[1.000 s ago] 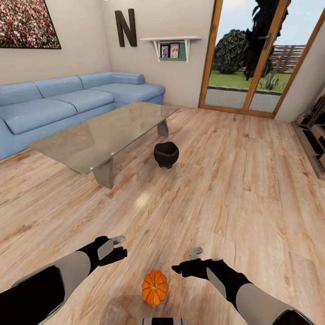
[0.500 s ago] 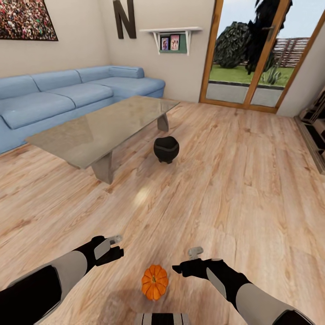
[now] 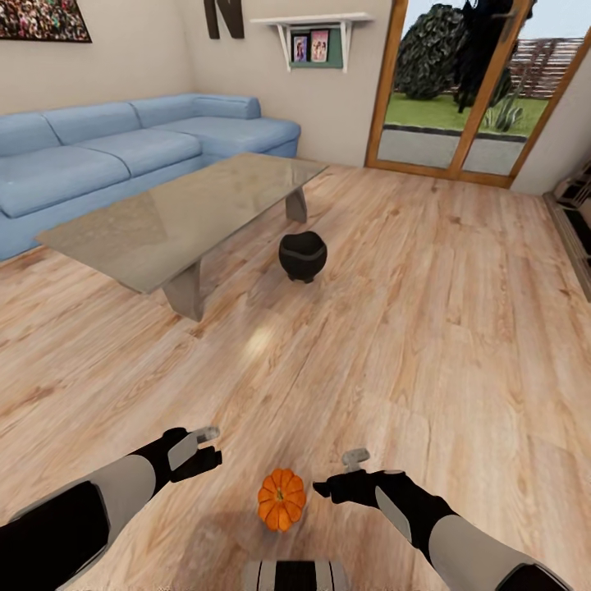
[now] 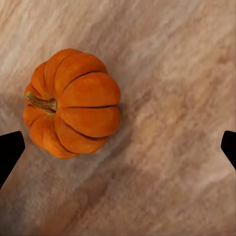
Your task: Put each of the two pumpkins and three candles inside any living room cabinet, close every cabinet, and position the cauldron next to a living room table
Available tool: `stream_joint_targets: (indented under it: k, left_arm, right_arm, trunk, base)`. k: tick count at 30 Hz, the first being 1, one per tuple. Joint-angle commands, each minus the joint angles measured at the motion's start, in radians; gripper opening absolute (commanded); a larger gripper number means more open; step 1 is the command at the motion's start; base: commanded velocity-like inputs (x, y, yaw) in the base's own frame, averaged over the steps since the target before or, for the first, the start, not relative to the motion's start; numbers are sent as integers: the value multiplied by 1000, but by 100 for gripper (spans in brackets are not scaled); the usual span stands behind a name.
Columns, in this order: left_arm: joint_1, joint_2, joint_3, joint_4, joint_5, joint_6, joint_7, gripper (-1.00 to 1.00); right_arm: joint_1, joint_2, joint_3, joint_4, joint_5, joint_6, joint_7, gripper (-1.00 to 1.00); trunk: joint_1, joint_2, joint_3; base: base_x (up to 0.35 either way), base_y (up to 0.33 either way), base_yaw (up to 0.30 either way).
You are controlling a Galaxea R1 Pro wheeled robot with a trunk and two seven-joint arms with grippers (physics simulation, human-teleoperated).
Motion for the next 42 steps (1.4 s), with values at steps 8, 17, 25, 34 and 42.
stream_joint_targets:
  k: [8,17,25,34,42]
  left_arm:
    - [0,-1,0,0,-1,0,0,100]
    - [0,-3,1,-1,0,0,0,100]
    - [0,-3,2,0,0,0,0,100]
    - [0,-3,3,0,0,0,-1,100]
    - [0,-5,3,-1,-1,0,-1,100]
  right_arm:
    - [0,-2,-1,-9,1,-1,0,100]
    - [0,-5,-1,-19,2,-1,2,100]
    - [0,-8,-1,-38,2,-1,2,100]
    - [0,-8,-2,-72,1,1,4,100]
    - [0,-9,-3,-109,0,2,6,100]
  trunk:
    - [4,-2,-31]
    - [8,-4,-66]
    - [11,-6,-97]
    - [15,-8,-132]
    - [19,-10,-163]
  base:
    - [0,0,0]
    - [0,0,0]
    - [0,0,0]
    - [0,0,0]
    - [0,0,0]
